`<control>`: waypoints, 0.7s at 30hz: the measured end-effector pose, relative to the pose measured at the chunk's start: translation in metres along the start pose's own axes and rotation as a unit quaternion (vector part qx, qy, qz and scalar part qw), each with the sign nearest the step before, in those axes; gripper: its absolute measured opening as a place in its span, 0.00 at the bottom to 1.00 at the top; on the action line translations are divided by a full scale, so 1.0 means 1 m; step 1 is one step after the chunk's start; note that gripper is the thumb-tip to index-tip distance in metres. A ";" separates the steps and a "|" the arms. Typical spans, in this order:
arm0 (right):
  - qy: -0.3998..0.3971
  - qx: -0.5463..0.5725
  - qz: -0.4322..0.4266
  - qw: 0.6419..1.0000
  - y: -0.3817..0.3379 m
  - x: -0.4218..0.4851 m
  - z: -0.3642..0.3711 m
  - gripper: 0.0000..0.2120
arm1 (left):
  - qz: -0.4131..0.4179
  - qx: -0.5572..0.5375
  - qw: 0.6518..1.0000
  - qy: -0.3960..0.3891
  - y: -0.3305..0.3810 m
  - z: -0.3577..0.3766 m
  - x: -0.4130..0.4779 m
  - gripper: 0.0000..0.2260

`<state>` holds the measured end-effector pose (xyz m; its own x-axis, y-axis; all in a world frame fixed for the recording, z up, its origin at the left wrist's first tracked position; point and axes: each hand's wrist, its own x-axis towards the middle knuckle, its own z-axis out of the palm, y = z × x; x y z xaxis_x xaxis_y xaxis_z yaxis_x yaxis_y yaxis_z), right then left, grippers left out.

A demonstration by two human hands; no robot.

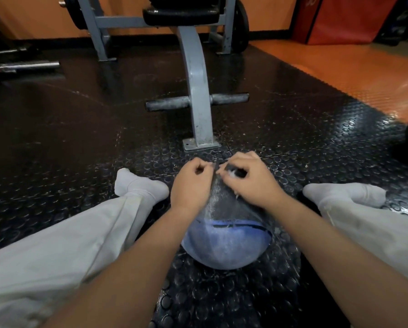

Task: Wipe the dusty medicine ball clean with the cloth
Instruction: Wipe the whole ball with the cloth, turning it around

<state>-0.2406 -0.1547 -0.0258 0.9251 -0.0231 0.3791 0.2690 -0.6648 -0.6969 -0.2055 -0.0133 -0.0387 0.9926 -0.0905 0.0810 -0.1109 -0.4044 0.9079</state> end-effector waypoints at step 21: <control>0.011 -0.089 0.109 0.990 -0.001 0.018 -0.004 0.09 | -0.035 0.037 0.999 0.006 0.011 0.004 0.010 0.12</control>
<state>-0.2251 -0.1576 -0.0154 0.9496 -0.1951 0.2453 0.0100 -0.7634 -0.6458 -0.1972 -0.0221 -0.0291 0.9985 -0.0494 0.0227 -0.0435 -0.4755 0.8786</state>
